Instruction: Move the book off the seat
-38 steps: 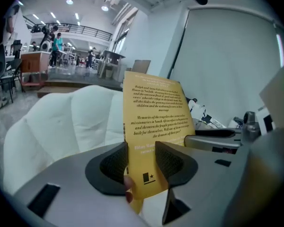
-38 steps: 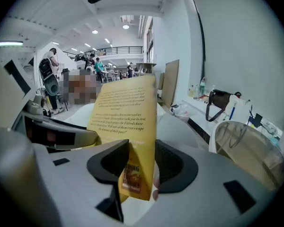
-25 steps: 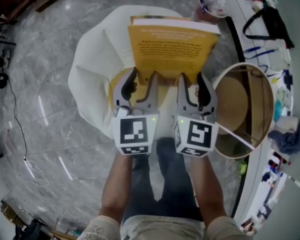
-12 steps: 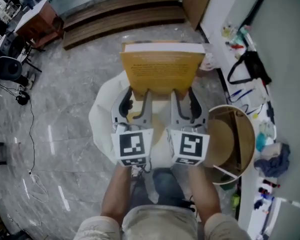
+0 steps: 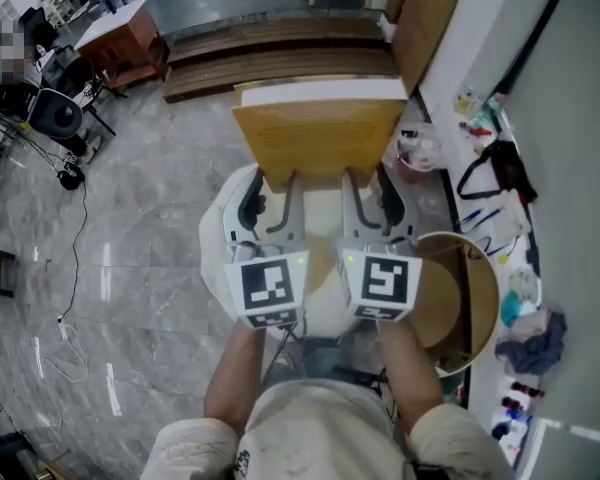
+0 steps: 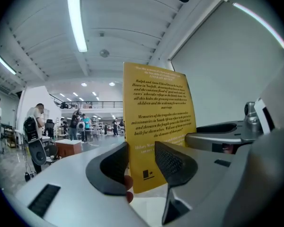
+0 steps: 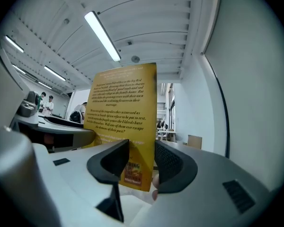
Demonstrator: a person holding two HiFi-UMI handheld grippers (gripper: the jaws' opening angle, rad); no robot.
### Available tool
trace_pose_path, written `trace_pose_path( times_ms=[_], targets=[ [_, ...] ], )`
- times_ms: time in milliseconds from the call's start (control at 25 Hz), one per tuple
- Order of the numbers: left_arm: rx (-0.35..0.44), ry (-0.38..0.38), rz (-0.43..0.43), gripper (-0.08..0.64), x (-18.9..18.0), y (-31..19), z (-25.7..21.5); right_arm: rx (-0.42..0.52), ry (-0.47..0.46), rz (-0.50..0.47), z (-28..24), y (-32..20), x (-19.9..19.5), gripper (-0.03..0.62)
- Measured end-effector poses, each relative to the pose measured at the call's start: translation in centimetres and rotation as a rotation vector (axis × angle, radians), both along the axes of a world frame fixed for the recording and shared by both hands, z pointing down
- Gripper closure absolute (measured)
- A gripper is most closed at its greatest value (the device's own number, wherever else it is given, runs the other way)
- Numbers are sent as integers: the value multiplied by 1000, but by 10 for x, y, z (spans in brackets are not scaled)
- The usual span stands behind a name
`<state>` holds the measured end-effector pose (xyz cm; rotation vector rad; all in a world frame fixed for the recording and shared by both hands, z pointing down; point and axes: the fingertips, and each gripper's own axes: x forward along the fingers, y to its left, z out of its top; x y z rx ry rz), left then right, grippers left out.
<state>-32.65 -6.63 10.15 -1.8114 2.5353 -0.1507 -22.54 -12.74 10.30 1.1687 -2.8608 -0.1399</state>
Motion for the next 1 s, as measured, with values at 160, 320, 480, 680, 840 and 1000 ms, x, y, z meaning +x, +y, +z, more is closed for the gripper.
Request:
trace_pose_path(
  times_ms=[160,320,480,680,840,1000],
  targets=[
    [33,-10,-7,379,-9,47,-22,33,-8,3,-24,47,-9,419],
    [61,-12,18,380,-8,94,-32,65,4,35,-38,97,-7,419],
    [82,-21,69,380,10,136,-40,81,-8,92,-47,144,14,419],
    [109,-15,186,388,60,171,-46,109,5,212,-54,189,69,419],
    [99,-13,305,388,114,185,-46,102,13,332,-53,218,128,419],
    [115,-2,436,388,183,184,-53,99,25,464,-59,232,199,419]
  ],
)
